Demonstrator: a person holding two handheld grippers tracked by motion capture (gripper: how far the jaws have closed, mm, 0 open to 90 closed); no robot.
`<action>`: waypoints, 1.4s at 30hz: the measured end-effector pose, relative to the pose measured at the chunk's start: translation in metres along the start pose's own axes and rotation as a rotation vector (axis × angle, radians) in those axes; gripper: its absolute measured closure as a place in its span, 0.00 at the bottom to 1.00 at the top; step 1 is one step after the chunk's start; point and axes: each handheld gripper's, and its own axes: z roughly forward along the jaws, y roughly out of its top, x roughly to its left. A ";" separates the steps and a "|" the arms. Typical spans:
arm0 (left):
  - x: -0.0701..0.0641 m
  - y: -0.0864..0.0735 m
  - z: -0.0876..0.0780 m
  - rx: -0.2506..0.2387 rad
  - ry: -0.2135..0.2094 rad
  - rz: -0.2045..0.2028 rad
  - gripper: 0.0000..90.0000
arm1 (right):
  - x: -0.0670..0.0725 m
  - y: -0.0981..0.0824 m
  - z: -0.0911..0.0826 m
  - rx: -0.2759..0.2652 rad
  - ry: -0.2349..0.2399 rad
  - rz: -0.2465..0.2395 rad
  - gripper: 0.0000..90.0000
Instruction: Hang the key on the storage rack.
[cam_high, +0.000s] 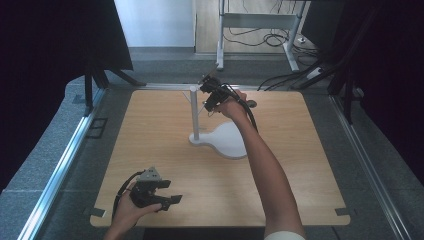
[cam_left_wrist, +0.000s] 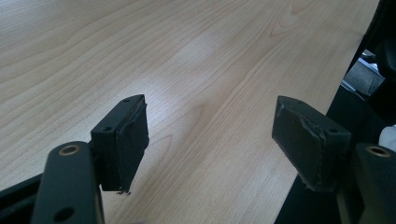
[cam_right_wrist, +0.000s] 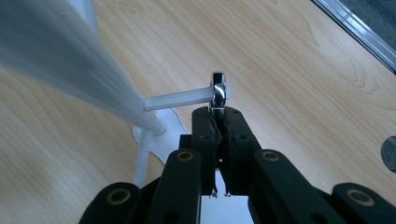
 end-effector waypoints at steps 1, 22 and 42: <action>-0.001 0.000 0.000 0.000 -0.001 0.001 0.31 | 0.003 -0.001 0.001 -0.001 0.004 -0.003 0.94; -0.003 0.001 0.007 0.015 -0.004 0.011 0.31 | 0.021 -0.017 -0.005 -0.038 0.087 -0.039 0.83; -0.002 0.000 0.010 0.030 0.004 0.010 0.31 | 0.023 -0.087 -0.048 -0.218 0.120 -0.014 0.60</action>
